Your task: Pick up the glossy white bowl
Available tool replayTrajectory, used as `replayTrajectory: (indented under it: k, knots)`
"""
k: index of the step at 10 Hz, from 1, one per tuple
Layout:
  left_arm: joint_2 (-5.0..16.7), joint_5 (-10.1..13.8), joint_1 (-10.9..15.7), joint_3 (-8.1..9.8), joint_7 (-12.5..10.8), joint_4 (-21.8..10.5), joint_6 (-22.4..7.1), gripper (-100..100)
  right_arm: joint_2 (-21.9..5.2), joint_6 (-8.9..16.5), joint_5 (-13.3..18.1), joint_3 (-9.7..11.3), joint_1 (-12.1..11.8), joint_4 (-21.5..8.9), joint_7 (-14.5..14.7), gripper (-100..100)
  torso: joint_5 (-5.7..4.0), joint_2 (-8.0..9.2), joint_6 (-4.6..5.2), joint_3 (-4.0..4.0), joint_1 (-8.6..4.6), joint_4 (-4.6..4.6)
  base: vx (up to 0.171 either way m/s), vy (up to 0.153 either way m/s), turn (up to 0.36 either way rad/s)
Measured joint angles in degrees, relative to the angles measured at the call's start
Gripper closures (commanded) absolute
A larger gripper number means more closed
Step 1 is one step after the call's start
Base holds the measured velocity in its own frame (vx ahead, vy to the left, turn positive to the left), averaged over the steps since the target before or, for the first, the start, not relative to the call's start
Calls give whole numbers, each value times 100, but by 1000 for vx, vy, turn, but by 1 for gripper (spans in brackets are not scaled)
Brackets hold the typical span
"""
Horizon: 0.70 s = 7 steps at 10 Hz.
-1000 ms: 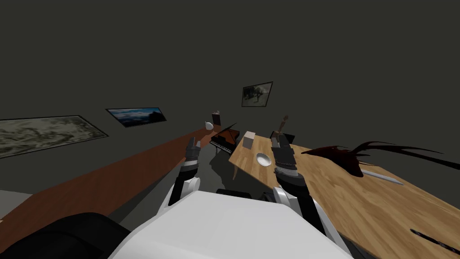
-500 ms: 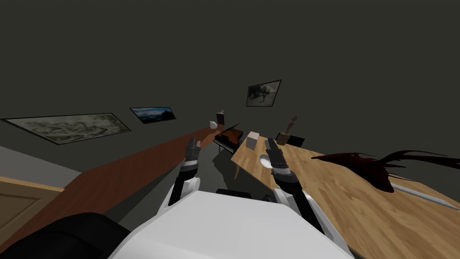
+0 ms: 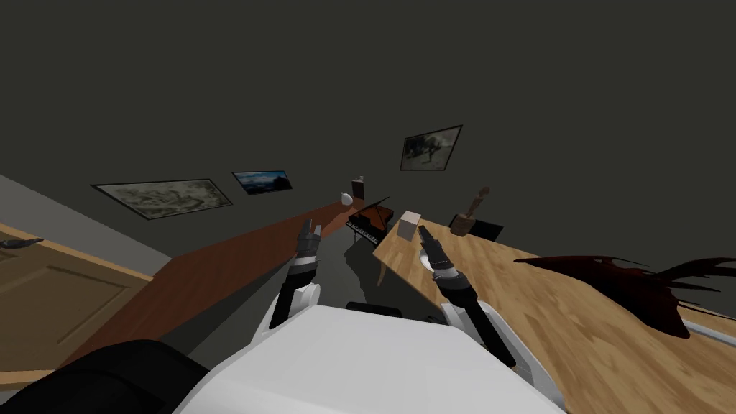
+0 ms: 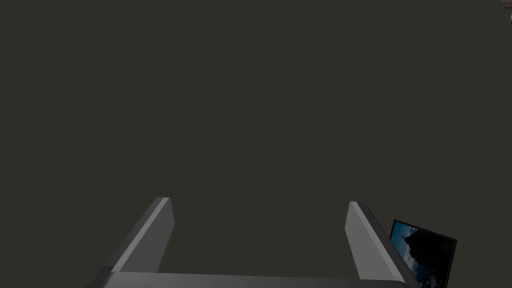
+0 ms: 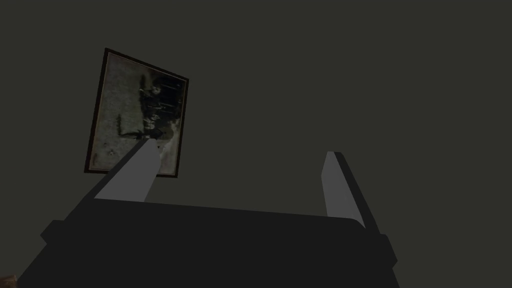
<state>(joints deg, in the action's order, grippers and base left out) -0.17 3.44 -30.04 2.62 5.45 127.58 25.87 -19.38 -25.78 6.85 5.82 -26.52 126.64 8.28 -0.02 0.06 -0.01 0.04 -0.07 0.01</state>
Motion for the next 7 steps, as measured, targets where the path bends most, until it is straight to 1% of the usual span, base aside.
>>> replayTrajectory:
  k: [1, 3, 4, 5, 6, 7]
  knots:
    - [0, 0, 0, 0, 0, 0, 0, 0, -175, -30, 18, 44, 5, -192, 11, -100, 0, 1, 0, 0, 1, 0, -21, -9, 65]
    - [0, 0, 0, 0, 0, 0, 0, 0, -489, 60, 54, 113, 66, -332, 28, -100, 1, 0, 1, 0, 2, 0, -20, -1, 99]
    - [0, 0, -1, 0, 0, 0, 0, 0, -596, 84, 73, 146, 87, -402, 41, -100, 1, -2, 3, -1, 3, 0, -16, 1, 171]
    - [0, 0, 0, 0, 0, 0, 0, 0, -734, 97, 109, 203, 131, -555, 67, -100, 1, -3, 1, -2, 4, -1, -12, -4, 96]
    - [0, 0, -1, 1, 0, 0, 0, 0, -876, 100, 106, 196, 141, -626, 61, -100, 1, -4, 4, -2, 2, -1, -12, -1, 177]
    - [0, 0, 0, 0, 0, 0, 0, 0, -1053, 95, 128, 214, 136, -749, 65, -100, 0, -5, 1, -3, 2, -1, -11, -3, 76]
